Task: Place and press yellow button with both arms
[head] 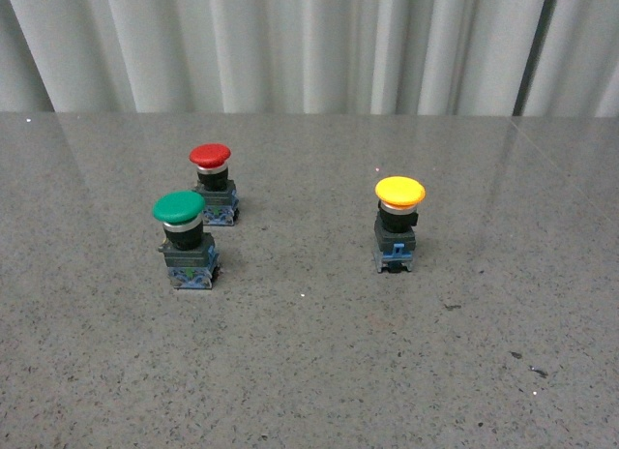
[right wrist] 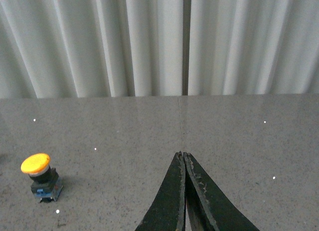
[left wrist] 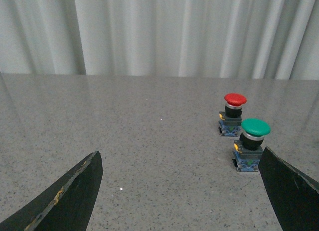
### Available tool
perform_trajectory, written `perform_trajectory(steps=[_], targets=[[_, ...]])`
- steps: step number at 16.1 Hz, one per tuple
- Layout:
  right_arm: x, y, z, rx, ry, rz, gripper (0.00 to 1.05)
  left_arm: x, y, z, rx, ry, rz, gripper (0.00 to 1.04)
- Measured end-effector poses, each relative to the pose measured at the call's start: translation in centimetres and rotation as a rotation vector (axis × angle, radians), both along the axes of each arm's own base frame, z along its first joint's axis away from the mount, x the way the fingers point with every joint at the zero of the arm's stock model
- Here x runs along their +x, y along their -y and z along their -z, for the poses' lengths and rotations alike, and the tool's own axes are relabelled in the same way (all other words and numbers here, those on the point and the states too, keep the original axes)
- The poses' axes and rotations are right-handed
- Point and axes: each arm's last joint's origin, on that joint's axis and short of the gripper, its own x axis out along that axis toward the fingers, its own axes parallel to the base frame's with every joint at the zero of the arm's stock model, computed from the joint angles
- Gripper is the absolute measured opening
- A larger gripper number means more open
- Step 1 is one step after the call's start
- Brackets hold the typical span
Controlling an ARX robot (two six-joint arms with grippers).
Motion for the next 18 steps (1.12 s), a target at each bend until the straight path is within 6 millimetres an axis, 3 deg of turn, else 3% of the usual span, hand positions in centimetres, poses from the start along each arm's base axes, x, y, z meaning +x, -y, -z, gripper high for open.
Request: perform_trajectory(steps=[8, 18], targets=[[-1.9, -0.1, 3.6, -0.016, -0.01, -0.008, 0.02, 0.0, 0.0, 0.0, 0.0, -0.001, 0.0, 0.98], [-3.0, -0.1, 5.1, -0.017, 0.005, -0.008, 0.02, 0.0, 0.0, 0.0, 0.0, -0.001, 0.0, 0.98]])
